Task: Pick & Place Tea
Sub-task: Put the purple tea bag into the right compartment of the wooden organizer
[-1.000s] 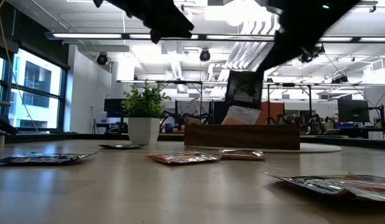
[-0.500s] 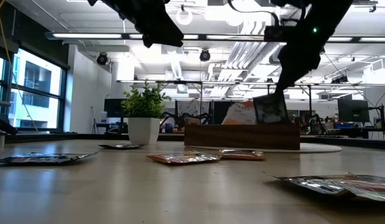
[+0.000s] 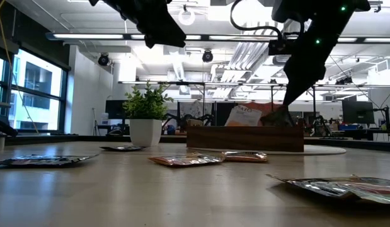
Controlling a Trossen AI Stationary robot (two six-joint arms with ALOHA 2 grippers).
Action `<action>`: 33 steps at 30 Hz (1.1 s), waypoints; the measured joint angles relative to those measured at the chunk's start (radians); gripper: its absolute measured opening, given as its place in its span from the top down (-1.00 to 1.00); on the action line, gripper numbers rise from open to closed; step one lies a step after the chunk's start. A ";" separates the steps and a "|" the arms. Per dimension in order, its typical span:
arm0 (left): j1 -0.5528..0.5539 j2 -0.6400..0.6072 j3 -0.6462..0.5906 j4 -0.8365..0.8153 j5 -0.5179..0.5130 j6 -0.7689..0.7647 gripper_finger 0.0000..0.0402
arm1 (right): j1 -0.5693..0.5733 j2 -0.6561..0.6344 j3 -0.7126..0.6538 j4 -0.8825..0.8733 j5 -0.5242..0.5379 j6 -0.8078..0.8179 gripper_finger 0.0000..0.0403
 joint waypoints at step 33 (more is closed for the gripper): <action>0.000 0.000 -0.001 0.005 0.000 -0.113 0.23 | 0.677 0.355 0.167 0.181 -0.578 0.234 0.16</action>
